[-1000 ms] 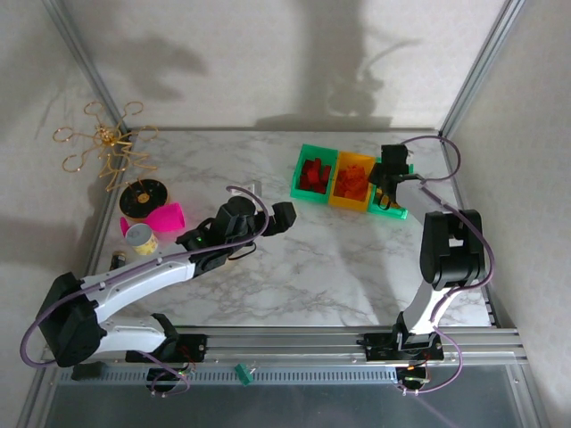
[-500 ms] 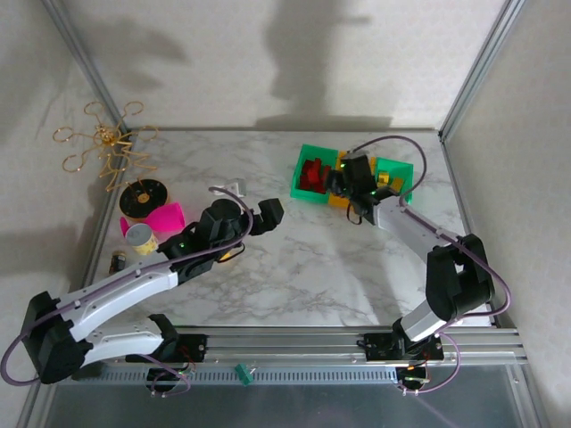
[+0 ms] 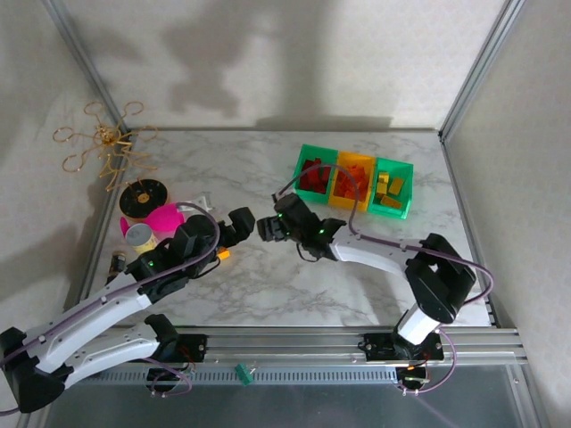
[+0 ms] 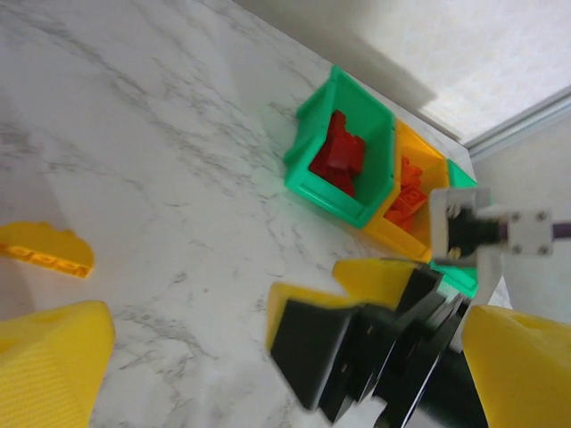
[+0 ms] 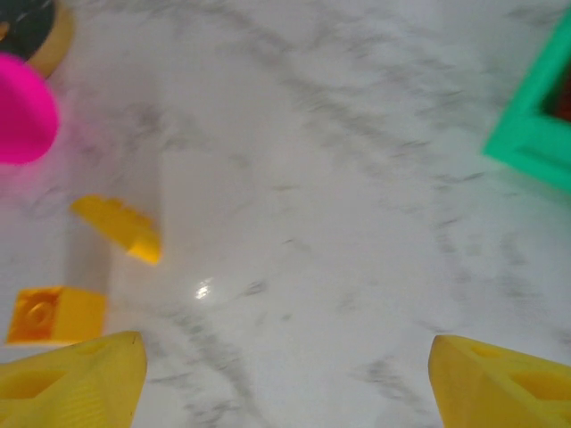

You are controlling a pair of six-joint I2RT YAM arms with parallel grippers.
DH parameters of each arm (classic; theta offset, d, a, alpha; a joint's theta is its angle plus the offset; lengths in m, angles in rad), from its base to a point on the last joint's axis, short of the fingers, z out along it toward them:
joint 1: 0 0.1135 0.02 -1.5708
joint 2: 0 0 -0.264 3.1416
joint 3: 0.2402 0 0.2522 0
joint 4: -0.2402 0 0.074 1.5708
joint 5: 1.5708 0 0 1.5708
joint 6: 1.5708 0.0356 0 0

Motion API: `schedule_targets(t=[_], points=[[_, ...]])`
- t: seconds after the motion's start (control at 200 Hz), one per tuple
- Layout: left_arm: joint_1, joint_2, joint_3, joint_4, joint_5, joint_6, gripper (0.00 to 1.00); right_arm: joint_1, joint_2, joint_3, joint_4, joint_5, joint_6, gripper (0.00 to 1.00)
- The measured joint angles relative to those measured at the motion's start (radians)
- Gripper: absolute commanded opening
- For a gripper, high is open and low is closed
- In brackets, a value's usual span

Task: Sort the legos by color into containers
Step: Pick up the lego from the middle-left of the table.

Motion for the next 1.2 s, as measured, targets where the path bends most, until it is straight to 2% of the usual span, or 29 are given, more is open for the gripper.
schedule_targets(t=[0.421,0.821,0.961,1.202], points=[[0.012,-0.121,-0.002,-0.178,-0.112,-0.081,1.00,0.151,0.254,0.097,0.116,-0.106,-0.033,0.85],[0.019,-0.185,-0.034,-0.208,-0.175,-0.127,1.00,0.166,0.462,0.296,0.140,-0.138,-0.070,0.81],[0.019,-0.183,-0.035,-0.208,-0.178,-0.127,1.00,0.170,0.504,0.333,0.129,-0.137,-0.084,0.74],[0.024,-0.173,-0.043,-0.206,-0.178,-0.127,1.00,0.170,0.535,0.357,0.119,-0.122,-0.098,0.54]])
